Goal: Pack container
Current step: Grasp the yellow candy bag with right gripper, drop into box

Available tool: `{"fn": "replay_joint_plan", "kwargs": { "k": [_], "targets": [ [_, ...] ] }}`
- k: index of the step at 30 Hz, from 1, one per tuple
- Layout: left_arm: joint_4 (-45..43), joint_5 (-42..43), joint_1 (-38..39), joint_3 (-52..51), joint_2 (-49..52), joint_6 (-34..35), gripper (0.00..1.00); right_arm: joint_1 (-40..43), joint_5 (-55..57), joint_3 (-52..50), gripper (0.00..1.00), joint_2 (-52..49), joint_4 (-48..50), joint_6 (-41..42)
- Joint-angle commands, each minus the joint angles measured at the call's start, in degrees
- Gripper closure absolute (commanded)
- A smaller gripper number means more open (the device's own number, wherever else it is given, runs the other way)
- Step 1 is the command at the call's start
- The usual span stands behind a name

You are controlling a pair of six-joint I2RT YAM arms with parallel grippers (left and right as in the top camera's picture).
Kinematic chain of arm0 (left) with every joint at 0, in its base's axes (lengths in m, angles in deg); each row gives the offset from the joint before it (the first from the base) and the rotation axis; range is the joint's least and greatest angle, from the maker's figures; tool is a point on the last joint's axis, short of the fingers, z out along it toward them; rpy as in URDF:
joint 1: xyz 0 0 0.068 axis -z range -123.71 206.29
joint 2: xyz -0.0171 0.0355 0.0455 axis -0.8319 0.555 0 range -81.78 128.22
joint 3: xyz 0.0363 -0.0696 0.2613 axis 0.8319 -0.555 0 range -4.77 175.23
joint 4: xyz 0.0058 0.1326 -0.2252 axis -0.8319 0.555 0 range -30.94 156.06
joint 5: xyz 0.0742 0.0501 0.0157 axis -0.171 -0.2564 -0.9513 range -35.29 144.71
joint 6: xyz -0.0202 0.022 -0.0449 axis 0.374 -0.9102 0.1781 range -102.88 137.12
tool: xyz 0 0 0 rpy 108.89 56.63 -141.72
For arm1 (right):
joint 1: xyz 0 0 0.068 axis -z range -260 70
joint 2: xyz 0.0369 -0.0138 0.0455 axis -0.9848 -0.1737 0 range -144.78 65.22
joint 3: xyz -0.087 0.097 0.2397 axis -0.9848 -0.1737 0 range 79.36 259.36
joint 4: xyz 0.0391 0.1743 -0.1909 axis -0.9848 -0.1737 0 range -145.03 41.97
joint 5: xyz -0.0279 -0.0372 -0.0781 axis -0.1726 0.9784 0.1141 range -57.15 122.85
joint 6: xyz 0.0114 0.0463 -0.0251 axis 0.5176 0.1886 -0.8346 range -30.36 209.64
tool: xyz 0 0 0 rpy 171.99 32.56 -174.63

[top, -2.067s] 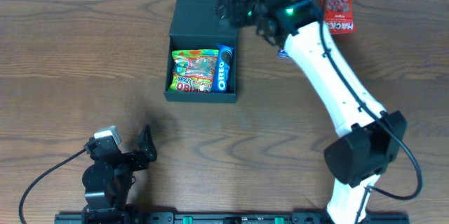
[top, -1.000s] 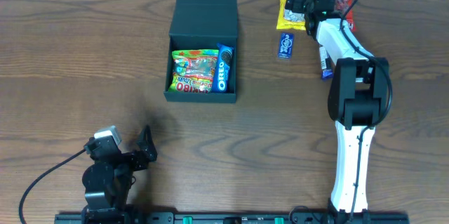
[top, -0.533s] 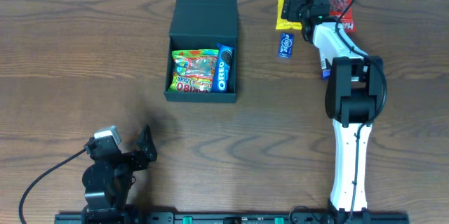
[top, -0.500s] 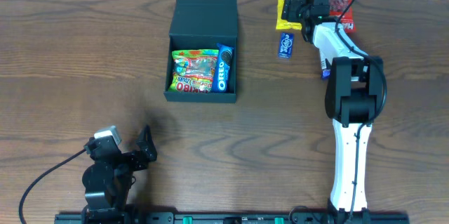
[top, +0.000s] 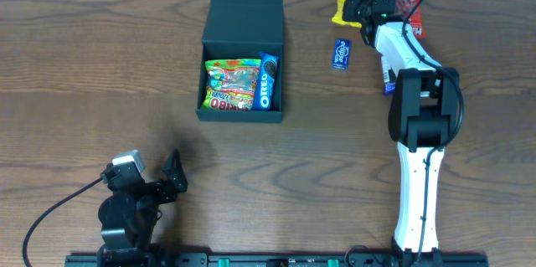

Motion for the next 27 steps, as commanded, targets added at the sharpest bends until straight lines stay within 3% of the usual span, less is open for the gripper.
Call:
{"fn": "replay_joint_plan", "kwargs": {
  "k": [1, 7, 13, 20, 27],
  "targets": [
    [0.31, -0.07, -0.33, -1.03, -0.33, 0.22, 0.05, -1.2, -0.04, 0.59, 0.99, 3.85, -0.9, 0.39],
    [0.31, -0.07, -0.33, -1.03, -0.33, 0.22, 0.05, -2.49, -7.19, 0.61, 0.99, 13.81, -4.66, 0.37],
    [0.31, -0.07, -0.33, -1.03, -0.33, 0.22, 0.05, -9.44, -9.46, 0.61, 0.99, 23.67, -16.33, 1.18],
    [0.31, -0.07, -0.33, -1.03, -0.33, 0.22, 0.05, -22.47, -6.14, 0.07, 0.99, 24.85, -35.17, 21.73],
    [0.31, -0.07, -0.33, -1.01, -0.33, 0.22, 0.05, -34.27, 12.79, -2.84, 0.99, 24.33, -36.83, 30.51]
  ]
}}
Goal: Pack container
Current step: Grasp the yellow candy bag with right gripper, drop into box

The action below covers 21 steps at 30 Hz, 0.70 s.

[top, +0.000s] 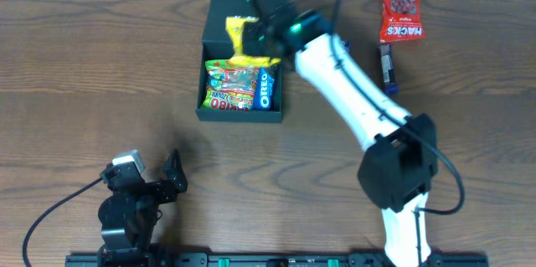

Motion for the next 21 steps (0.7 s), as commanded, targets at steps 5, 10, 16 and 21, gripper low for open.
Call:
{"fn": "replay_joint_plan", "kwargs": {
  "k": [5, 10, 16, 21],
  "targets": [
    [0.28, -0.07, -0.33, -1.03, -0.33, 0.22, 0.05, -7.74, 14.84, -0.35, 0.99, -1.14, 2.38, 7.37],
    [0.28, -0.07, -0.33, -1.03, -0.33, 0.22, 0.05, -8.46, 14.84, -0.35, 0.99, -1.36, 2.12, 7.37],
    [0.28, -0.07, -0.33, -1.03, -0.33, 0.22, 0.05, -8.22, 14.69, -0.28, 0.01, -1.27, 3.06, 2.97],
    [0.28, -0.07, -0.33, -1.03, -0.33, 0.22, 0.05, -4.39, 18.8, -0.11, 0.01, 1.36, 5.31, -5.66]
  ]
}}
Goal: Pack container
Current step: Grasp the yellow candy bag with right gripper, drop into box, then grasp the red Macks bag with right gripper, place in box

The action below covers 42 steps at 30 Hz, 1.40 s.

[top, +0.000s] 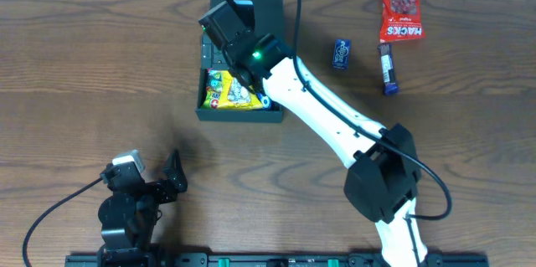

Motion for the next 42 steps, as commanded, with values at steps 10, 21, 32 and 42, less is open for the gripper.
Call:
{"fn": "replay_joint_plan", "kwargs": {
  "k": [10, 21, 32, 42],
  "targets": [
    [0.28, -0.07, -0.33, -1.03, -0.33, 0.22, 0.05, 24.81, 4.39, 0.07, 0.01, 2.8, 3.13, -20.0],
    [0.28, -0.07, -0.33, -1.03, -0.33, 0.22, 0.05, 45.44, -7.82, 0.07, 0.01, -9.46, 21.27, -30.25],
    [0.28, -0.07, -0.33, -1.03, -0.33, 0.22, 0.05, 47.76, -9.75, 0.07, 0.11, -21.97, 30.97, -32.17],
    [0.28, -0.07, -0.33, -1.03, -0.33, 0.22, 0.05, 47.87, -8.72, 0.07, 0.85, -24.06, 29.24, -32.13]
  ]
}}
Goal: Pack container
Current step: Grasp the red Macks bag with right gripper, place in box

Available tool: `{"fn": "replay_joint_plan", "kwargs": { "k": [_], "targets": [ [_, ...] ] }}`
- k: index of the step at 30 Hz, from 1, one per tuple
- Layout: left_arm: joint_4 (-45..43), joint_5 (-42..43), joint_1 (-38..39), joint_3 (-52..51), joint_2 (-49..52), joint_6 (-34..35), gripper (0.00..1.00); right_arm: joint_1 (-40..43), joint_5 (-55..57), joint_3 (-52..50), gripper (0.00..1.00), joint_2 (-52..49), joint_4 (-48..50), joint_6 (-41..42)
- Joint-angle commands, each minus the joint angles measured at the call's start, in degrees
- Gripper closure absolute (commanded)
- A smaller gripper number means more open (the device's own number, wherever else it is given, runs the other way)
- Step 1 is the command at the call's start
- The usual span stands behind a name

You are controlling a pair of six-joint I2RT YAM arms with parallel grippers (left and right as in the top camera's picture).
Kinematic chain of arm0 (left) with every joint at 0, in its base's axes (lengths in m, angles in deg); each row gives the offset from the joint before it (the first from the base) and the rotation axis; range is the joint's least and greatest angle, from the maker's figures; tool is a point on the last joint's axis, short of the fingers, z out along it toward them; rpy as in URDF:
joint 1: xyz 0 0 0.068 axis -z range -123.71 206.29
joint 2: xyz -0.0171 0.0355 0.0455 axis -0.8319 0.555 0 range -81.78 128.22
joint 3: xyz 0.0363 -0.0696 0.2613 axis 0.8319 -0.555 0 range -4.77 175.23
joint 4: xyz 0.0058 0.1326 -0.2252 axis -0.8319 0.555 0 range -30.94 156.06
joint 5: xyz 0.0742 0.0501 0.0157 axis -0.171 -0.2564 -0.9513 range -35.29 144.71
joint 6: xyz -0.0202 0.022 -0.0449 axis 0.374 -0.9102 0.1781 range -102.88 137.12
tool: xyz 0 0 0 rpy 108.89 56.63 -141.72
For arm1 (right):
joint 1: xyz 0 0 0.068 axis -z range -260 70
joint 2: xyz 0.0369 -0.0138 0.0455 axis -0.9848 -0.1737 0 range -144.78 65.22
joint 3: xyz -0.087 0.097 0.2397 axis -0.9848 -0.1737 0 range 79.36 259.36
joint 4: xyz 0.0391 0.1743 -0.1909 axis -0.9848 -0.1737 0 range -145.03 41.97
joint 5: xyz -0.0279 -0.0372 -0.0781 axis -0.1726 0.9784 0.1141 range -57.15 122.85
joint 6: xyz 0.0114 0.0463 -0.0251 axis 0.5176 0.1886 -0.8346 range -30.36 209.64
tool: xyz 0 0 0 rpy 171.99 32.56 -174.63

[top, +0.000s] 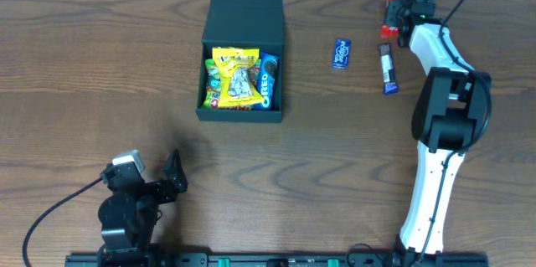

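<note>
The dark box (243, 3) stands open at the back middle, its lid folded back. Inside it, a yellow snack packet (233, 73) lies on top of the colourful Haribo bag (216, 100), with a blue Oreo pack (268, 83) along the right wall. My right gripper (405, 3) is at the far back right, over the red Hacks bag (389, 9). Its wrist hides both its fingers and most of the bag. My left gripper (174, 169) rests folded at the front left, holding nothing.
A small blue packet (340, 53) lies right of the box. A dark candy bar (385, 68) lies just below the red bag, beside the right arm's forearm. The table's back edge runs close behind the right gripper.
The right gripper was down in the box with the yellow packet. It is now at the back right over the red bag, and the yellow packet lies in the box.
The right gripper was first at the back right on the yellow packet, beside the red bag. It then held the packet over the box's back edge, then was down inside the box. Now the packet lies on the Haribo bag and the gripper is at the red bag.
</note>
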Motion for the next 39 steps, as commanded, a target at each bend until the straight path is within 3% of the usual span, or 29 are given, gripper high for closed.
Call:
{"fn": "replay_joint_plan", "kwargs": {
  "k": [1, 3, 10, 17, 19, 23, 26, 33, 39],
  "targets": [
    [0.31, -0.07, -0.33, -1.01, -0.33, 0.22, 0.05, 0.04, 0.48, -0.39, 0.91, -1.66, -1.29, 0.11],
    [0.31, -0.07, -0.33, -1.03, -0.33, 0.22, 0.05, -0.09, 0.46, -0.39, 0.99, -1.27, -1.68, 0.13],
    [0.31, -0.07, -0.33, -1.03, -0.33, 0.22, 0.05, -2.97, 0.39, -0.37, 0.99, 7.65, -2.23, 0.11],
    [0.31, -0.07, -0.33, -1.01, -0.33, 0.22, 0.05, -11.32, -1.62, -0.37, 0.99, 21.53, -12.72, 1.99],
    [0.31, -0.07, -0.33, -1.03, -0.33, 0.22, 0.05, -15.26, -1.6, -0.37, 0.99, 24.52, -17.57, 5.2],
    [0.31, -0.07, -0.33, -1.03, -0.33, 0.22, 0.05, -25.46, -2.56, -0.39, 0.99, 26.51, -29.49, 20.26],
    [0.31, -0.07, -0.33, -1.03, -0.33, 0.22, 0.05, -31.69, -2.14, -0.52, 0.99, 25.73, -34.6, 25.64],
    [0.31, -0.07, -0.33, -1.03, -0.33, 0.22, 0.05, -43.63, 5.38, -0.52, 0.99, 21.59, -34.91, 37.77],
    [0.31, -0.07, -0.33, -1.03, -0.33, 0.22, 0.05, -48.96, 14.14, -0.52, 0.99, 16.83, -34.14, 44.11]
  ]
}}
